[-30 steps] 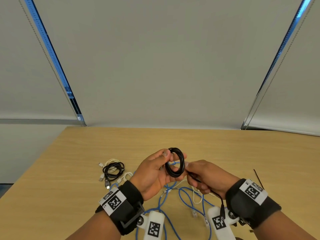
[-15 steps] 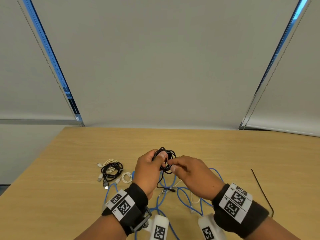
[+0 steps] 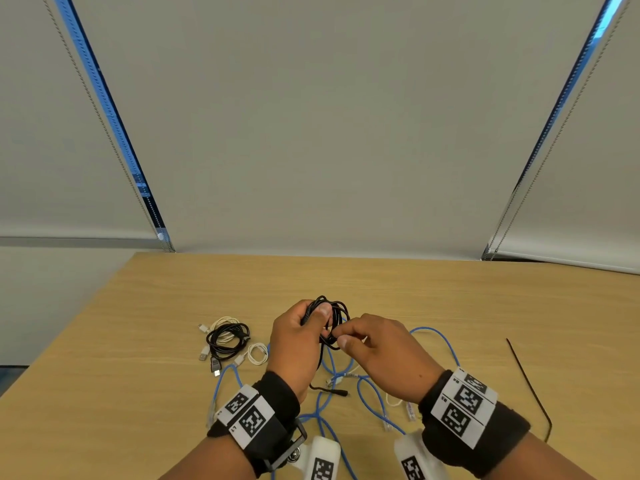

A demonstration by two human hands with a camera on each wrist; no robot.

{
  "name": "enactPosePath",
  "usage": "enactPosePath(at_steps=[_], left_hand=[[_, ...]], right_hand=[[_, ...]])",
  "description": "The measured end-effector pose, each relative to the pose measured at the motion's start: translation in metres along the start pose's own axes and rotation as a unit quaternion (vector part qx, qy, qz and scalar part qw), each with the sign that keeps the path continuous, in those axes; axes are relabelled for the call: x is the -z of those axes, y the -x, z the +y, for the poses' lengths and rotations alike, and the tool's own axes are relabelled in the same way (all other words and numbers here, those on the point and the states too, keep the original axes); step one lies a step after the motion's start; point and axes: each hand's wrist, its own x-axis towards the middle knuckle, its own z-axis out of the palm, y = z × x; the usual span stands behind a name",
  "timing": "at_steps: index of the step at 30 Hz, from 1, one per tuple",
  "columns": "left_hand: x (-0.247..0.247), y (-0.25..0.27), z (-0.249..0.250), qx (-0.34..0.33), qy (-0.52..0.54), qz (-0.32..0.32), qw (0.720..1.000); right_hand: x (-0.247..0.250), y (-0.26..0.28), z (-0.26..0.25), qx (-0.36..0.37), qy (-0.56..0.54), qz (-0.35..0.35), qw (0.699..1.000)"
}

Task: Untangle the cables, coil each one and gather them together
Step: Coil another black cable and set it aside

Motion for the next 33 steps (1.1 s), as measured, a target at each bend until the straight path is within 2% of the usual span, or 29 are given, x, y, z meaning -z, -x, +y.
enactPosePath(at_steps=[4,9,12,15,17,19,22,26,29,30,33], left_hand=[[-0.002,0.003,-0.006,0.006,0.0,0.004,1.0],[-0.004,0.004,-0.014,-0.021,-0.019,-0.004,1.0],[-0.004,0.004,-0.017,-0.006,0.005,-0.02,1.0],[-0.002,0.003,-0.013,0.018,0.042,-0.047,0.998],[-0.001,0.002,-0.011,0.024,0.058,-0.05,0.997],[-0.002,0.001,-0.01,0.026,0.084,-0.04,0.995],[-0.003,0.0,-0.01,0.029,0.106,-0.032,0.993],[-0.004,0.0,-0.009,0.02,0.097,-0.062,0.993],[-0.005,-0.001,-0.013,-0.017,0.044,-0.065,0.997],[-0.005,-0.002,-0.015,-0.025,0.027,-0.061,0.997],[0.0,-0.004,-0.019,-0.015,0.016,-0.059,0.998]], right_hand=[[0.0,-0.001,0.003,-0.008,0.018,0.002,1.0],[-0.005,0.0,0.004,-0.02,0.047,-0.003,0.999],[-0.008,0.0,0.003,-0.029,0.056,0.009,0.998],[-0.009,0.001,0.008,-0.033,0.004,0.059,0.998],[-0.012,0.002,0.01,-0.055,-0.099,0.074,0.991],[-0.015,0.003,0.011,-0.084,-0.224,0.067,0.969],[-0.02,0.006,0.006,-0.128,-0.392,0.047,0.91],[-0.026,0.01,0.005,-0.158,-0.487,0.028,0.859],[-0.026,0.012,0.007,-0.163,-0.575,0.006,0.802],[-0.025,0.012,0.007,-0.162,-0.586,0.0,0.794],[-0.019,0.012,0.007,-0.148,-0.554,-0.012,0.819]])
